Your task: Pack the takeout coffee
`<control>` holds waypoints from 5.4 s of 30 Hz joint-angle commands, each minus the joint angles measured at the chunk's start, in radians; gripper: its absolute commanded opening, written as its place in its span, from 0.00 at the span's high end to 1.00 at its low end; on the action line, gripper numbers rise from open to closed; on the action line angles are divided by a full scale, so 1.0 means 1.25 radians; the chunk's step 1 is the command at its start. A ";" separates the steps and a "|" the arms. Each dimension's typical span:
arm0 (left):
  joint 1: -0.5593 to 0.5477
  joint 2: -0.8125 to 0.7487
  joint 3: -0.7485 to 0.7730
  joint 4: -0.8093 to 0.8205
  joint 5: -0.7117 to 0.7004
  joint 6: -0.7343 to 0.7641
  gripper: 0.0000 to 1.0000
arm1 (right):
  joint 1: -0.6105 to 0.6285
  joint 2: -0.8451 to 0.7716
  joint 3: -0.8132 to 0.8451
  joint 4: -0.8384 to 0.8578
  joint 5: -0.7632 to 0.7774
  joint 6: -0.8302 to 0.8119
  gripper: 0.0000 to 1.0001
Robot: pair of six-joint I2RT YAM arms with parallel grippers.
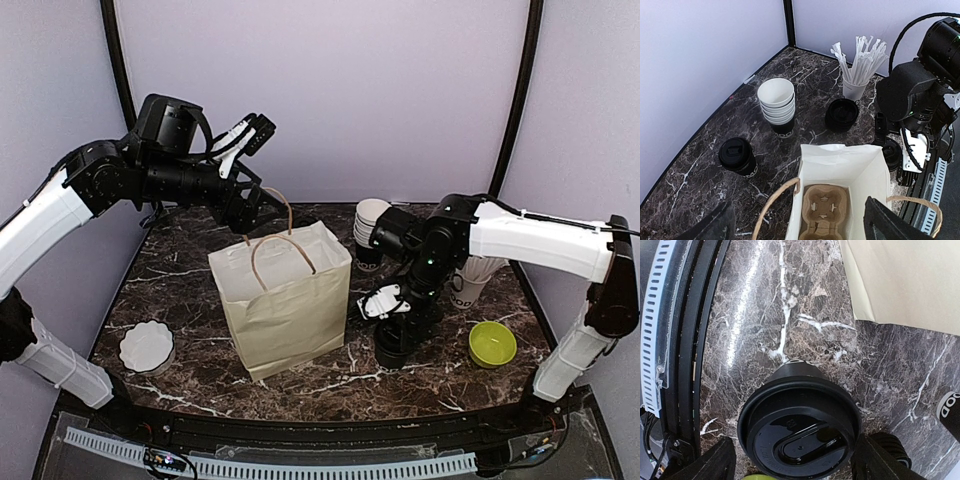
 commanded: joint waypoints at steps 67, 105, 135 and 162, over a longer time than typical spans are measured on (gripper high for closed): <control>0.010 -0.024 -0.082 -0.174 -0.128 -0.099 0.45 | 0.011 0.050 0.638 -0.011 -0.082 0.024 0.42; 0.143 -0.039 -0.113 0.106 -0.147 -0.001 0.13 | 0.335 0.058 0.407 -0.104 0.257 0.102 0.47; 0.157 0.091 -0.319 0.205 0.084 -0.029 0.17 | 0.361 0.014 0.132 0.257 0.423 0.025 0.49; 0.260 0.073 -0.274 0.192 0.072 -0.036 0.17 | 0.389 0.146 0.444 0.145 0.242 0.146 0.46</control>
